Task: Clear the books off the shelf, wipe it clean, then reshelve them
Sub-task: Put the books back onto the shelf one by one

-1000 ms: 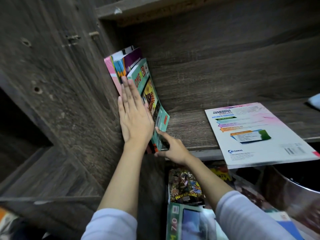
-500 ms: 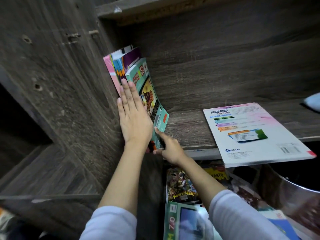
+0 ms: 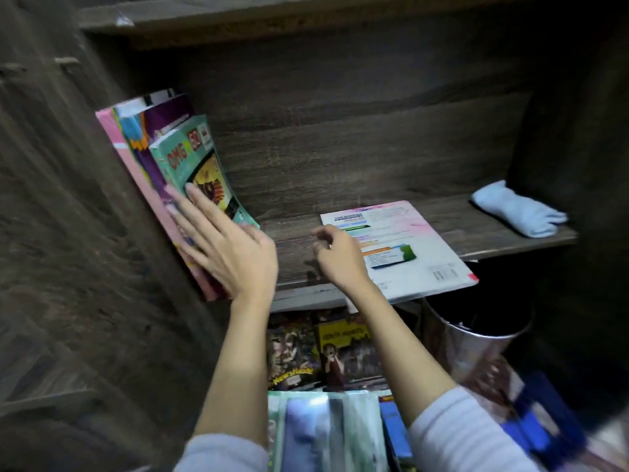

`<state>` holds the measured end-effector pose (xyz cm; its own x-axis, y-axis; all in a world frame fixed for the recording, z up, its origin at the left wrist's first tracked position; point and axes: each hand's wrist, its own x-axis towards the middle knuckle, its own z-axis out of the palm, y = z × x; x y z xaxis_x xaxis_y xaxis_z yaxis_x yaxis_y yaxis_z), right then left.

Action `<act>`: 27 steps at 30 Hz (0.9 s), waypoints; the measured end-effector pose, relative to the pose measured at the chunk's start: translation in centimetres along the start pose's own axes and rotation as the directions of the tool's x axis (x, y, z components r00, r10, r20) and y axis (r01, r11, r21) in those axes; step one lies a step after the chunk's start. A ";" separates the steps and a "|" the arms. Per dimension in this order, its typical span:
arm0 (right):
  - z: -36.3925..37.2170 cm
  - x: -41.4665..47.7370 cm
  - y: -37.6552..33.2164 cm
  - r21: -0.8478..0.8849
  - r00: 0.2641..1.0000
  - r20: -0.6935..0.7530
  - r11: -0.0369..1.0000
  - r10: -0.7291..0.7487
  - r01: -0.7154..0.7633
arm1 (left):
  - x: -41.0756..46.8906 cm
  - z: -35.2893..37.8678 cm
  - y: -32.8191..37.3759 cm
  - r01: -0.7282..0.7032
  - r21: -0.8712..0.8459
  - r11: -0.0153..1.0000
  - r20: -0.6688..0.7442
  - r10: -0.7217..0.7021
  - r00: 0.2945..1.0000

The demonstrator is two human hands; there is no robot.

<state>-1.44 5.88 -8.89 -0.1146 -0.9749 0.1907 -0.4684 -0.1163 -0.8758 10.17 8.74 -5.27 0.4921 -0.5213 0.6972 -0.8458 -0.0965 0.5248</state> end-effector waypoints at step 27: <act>-14.7 -0.4 12.6 0.250 0.749 0.050 0.718 0.660 -0.649 | -9.1 6.7 2.8 0.875 -0.079 0.477 0.962 -0.194 0.193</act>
<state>-20.17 7.56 -13.44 -0.3515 -0.8169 -0.4573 -0.0430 0.5020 -0.8638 1.95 7.55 -13.41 0.0609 -0.8973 -0.4372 0.0440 -0.4352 0.8993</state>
